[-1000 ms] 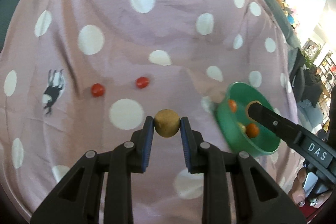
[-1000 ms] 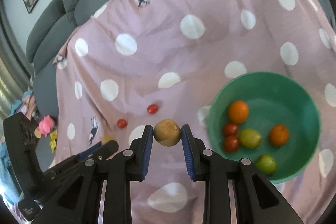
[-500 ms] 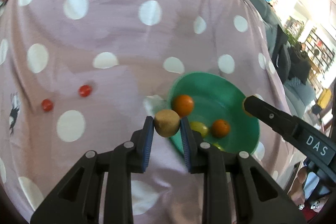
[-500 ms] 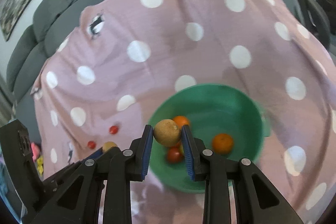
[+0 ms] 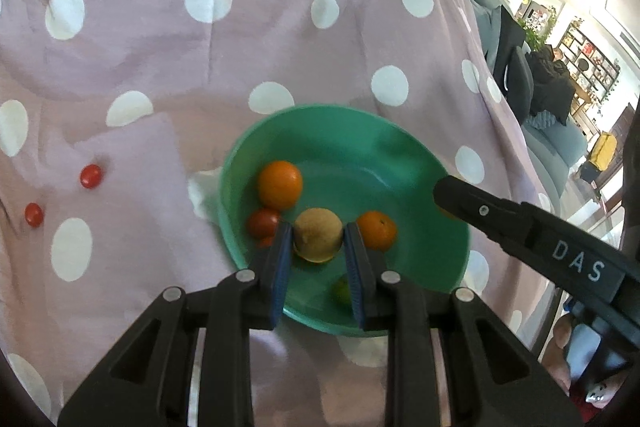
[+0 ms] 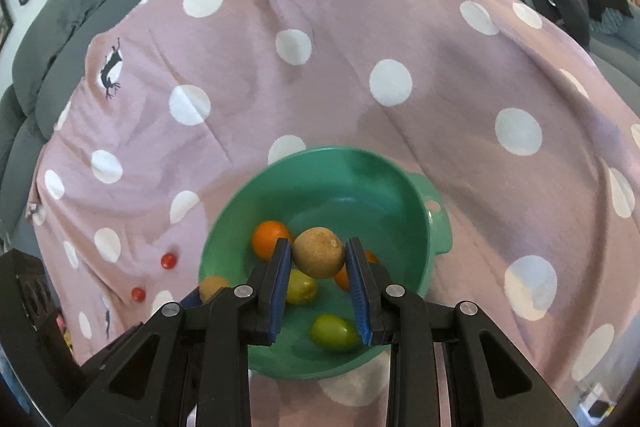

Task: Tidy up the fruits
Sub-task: 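Carry both yellow tomatoes over the green bowl and open both tools to drop them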

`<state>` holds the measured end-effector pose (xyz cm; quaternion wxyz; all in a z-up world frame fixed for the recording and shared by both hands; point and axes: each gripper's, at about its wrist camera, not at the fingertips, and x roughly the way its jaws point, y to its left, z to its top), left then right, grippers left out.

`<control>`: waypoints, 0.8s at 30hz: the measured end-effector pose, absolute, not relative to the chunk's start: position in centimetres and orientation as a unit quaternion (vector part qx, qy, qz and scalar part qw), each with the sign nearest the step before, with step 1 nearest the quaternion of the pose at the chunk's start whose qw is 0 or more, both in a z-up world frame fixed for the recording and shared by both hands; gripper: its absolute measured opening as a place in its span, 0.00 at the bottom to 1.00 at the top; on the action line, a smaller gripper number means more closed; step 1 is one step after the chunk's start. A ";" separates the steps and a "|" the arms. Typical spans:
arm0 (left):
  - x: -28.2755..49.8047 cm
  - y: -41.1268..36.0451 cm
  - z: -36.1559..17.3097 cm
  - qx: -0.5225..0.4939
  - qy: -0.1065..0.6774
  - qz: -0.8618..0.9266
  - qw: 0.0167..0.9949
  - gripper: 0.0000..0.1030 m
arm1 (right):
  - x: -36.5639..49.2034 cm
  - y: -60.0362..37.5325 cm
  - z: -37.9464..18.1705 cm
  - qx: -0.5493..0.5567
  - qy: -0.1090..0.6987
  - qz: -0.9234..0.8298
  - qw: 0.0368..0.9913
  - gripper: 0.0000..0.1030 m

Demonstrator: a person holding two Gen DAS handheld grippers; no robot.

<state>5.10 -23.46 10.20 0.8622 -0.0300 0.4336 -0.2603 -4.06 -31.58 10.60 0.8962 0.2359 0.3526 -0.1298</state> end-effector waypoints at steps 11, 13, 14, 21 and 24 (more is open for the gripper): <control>4.8 -21.2 11.0 -0.057 0.424 -0.254 0.867 0.61 | -4.1 -30.9 11.1 0.228 0.340 -0.112 0.905 0.47; 4.5 -19.8 11.3 -0.055 0.418 -0.237 0.875 0.70 | -3.8 -30.4 11.2 0.221 0.341 -0.110 0.907 0.49; 4.5 -19.1 11.4 -0.056 0.414 -0.227 0.880 0.72 | -3.6 -30.1 11.2 0.217 0.342 -0.107 0.908 0.49; 4.6 -11.3 10.1 -0.056 0.423 -0.127 0.895 0.76 | -2.1 -26.4 11.4 0.182 0.351 -0.060 0.916 0.49; 4.7 -7.9 7.3 -0.030 0.443 -0.069 0.893 0.76 | -1.3 -24.1 11.1 0.163 0.363 -0.030 0.917 0.49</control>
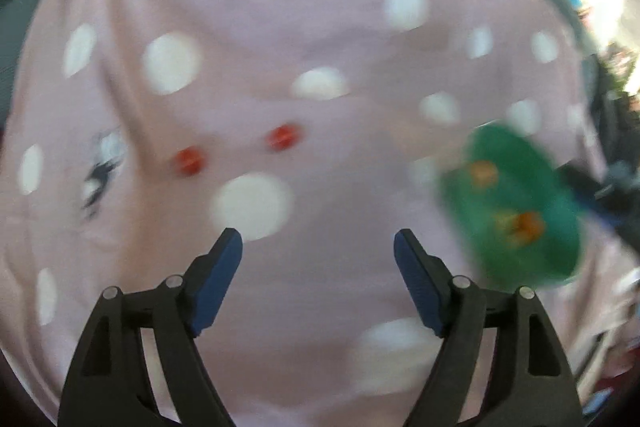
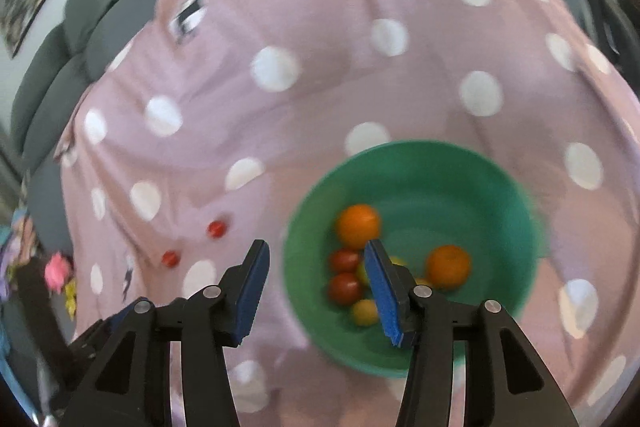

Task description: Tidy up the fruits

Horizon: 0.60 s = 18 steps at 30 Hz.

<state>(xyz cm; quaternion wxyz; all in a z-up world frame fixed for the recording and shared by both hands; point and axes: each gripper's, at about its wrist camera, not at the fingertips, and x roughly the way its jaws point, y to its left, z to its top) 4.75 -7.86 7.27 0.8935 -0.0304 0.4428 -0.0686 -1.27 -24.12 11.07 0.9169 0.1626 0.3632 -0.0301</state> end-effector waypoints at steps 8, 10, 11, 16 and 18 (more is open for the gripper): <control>4.5 -3.0 1.2 -0.011 0.492 0.001 0.871 0.71 | 0.9 -17.2 9.3 0.097 0.391 0.043 0.914 0.49; 4.6 -3.1 0.9 -0.017 0.495 -0.011 0.869 0.77 | 1.5 -15.9 8.5 0.083 0.400 0.056 0.911 0.49; 4.5 -3.3 0.8 -0.012 0.489 -0.017 0.872 0.82 | 1.9 -15.2 8.0 0.076 0.408 0.059 0.908 0.49; 4.1 -4.1 0.4 0.006 0.464 -0.027 0.885 0.96 | 2.4 -13.9 6.6 0.039 0.430 0.040 0.901 0.49; 4.0 -4.0 0.5 0.005 0.462 -0.027 0.887 0.94 | 2.5 -13.9 6.4 0.036 0.435 0.038 0.899 0.49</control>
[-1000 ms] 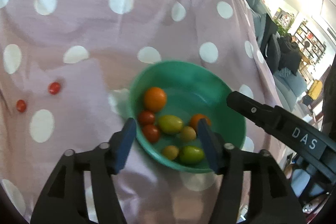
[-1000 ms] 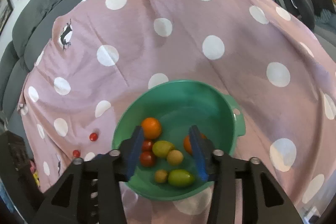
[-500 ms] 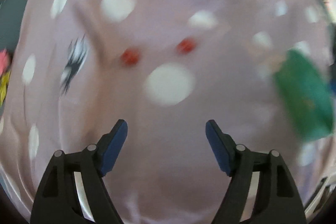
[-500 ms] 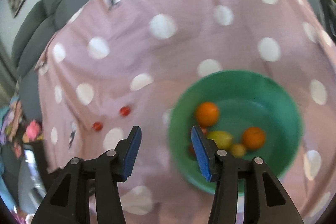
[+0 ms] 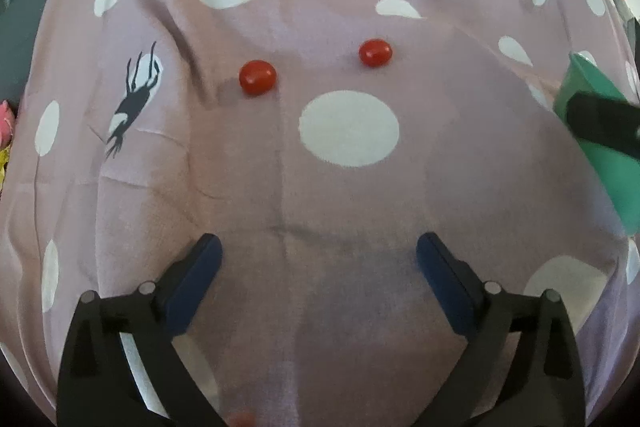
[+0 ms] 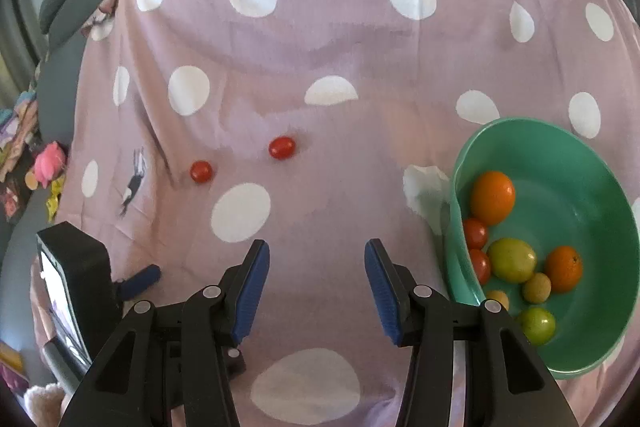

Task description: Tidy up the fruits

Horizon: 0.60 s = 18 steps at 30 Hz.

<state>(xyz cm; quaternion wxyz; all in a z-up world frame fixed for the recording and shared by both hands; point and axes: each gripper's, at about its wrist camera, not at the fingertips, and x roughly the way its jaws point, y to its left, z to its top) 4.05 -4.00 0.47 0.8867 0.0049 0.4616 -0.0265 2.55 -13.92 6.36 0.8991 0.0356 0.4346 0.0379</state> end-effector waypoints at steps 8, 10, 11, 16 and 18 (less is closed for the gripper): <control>1.8 -4.0 0.3 0.008 0.434 -0.048 0.900 0.98 | 2.8 -14.6 6.1 0.038 0.439 0.022 0.897 0.49; 1.3 -4.3 0.2 0.013 0.421 -0.047 0.906 0.99 | 2.9 -14.6 5.9 0.040 0.442 0.021 0.896 0.49; 1.3 -4.3 0.2 0.012 0.428 -0.045 0.902 0.99 | 3.0 -14.6 5.8 0.043 0.444 0.018 0.895 0.49; 1.1 -4.6 0.0 0.012 0.427 -0.030 0.904 1.00 | 3.5 -13.4 5.0 0.063 0.450 0.039 0.890 0.49; 0.9 -4.5 0.0 0.012 0.428 -0.030 0.903 1.00 | 3.3 -13.2 5.0 0.048 0.450 0.037 0.891 0.49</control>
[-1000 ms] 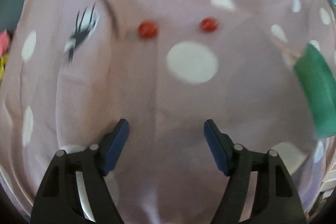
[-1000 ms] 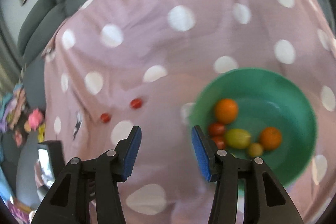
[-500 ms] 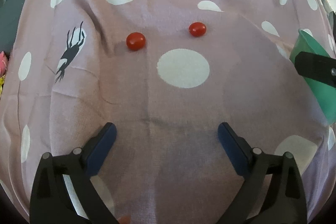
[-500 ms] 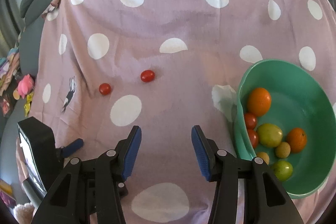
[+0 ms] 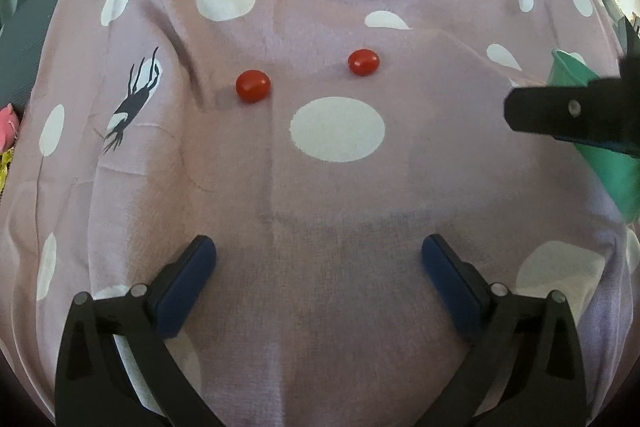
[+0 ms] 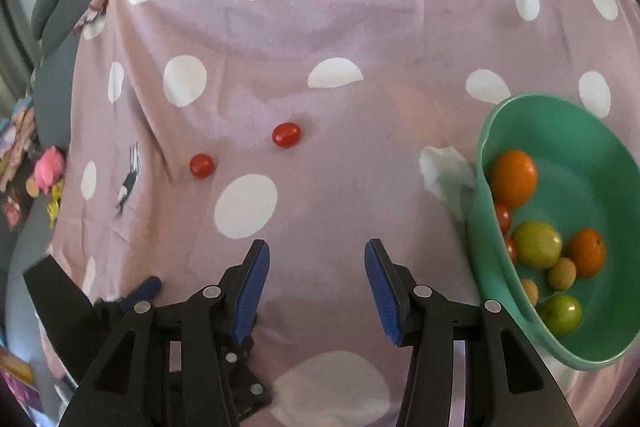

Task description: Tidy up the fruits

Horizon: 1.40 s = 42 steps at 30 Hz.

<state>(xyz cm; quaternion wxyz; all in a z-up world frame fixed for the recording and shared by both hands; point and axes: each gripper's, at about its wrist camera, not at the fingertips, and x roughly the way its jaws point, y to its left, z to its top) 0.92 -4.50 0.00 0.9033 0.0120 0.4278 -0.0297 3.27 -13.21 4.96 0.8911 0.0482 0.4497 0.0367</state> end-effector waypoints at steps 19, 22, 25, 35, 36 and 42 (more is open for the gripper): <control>1.4 -4.5 -0.1 0.013 0.429 -0.030 0.903 1.00 | 2.8 -14.3 5.2 0.048 0.442 0.013 0.896 0.49; 1.4 -4.5 -0.1 0.013 0.429 -0.030 0.903 1.00 | 2.9 -14.4 5.0 0.046 0.445 0.002 0.894 0.49; 1.4 -4.5 -0.1 0.013 0.429 -0.030 0.903 1.00 | 2.9 -14.5 4.9 0.045 0.446 -0.002 0.894 0.49; 1.4 -4.5 -0.1 0.013 0.429 -0.031 0.903 1.00 | 2.4 -15.0 5.4 0.058 0.439 0.006 0.897 0.49; 1.3 -4.5 -0.1 0.013 0.429 -0.031 0.903 1.00 | 2.3 -15.1 5.4 0.059 0.438 0.005 0.897 0.49; 1.4 -4.5 -0.1 0.013 0.430 -0.031 0.902 1.00 | 2.6 -15.2 5.3 0.060 0.443 0.001 0.895 0.49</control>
